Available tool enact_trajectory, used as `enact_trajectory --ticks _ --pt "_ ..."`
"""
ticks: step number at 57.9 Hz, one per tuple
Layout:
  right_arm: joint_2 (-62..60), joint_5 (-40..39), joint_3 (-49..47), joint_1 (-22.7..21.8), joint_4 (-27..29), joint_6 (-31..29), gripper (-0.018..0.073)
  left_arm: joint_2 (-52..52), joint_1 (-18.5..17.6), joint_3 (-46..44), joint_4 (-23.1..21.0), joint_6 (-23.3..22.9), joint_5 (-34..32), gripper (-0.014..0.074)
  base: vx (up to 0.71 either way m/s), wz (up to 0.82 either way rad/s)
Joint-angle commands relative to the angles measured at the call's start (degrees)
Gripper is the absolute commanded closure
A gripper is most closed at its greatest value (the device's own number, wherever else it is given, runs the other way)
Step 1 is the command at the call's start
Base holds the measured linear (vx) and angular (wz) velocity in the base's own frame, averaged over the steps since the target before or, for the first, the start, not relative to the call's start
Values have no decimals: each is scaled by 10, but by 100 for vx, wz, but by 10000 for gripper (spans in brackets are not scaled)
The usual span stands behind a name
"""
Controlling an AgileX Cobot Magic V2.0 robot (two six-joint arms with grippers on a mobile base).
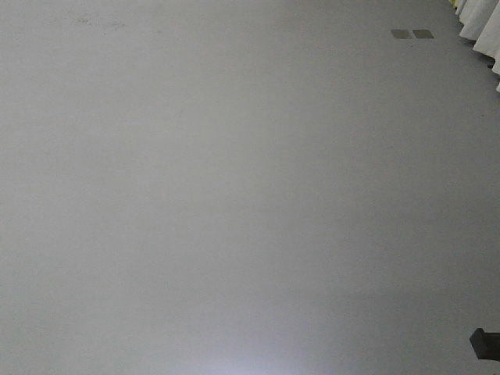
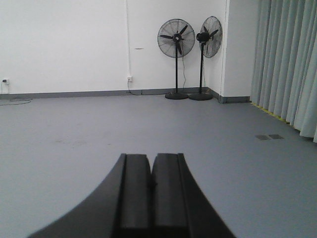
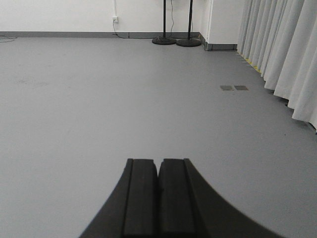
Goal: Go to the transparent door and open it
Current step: 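Drive the base forward across the grey floor, turning toward the door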
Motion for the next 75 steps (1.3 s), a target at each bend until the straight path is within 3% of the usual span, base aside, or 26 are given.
enact_trajectory --ticks 1,44,75 --pt "-8 -47 8 -2 -1 -1 567 -6 -3 17 -5 -5 -46 602 1 -1" --pt "-8 -47 8 -2 -1 -1 567 -6 -3 17 -5 -5 -46 602 3 0" --pt "-8 -47 8 -3 -1 -1 567 -6 -3 17 -5 -5 -46 602 24 2"
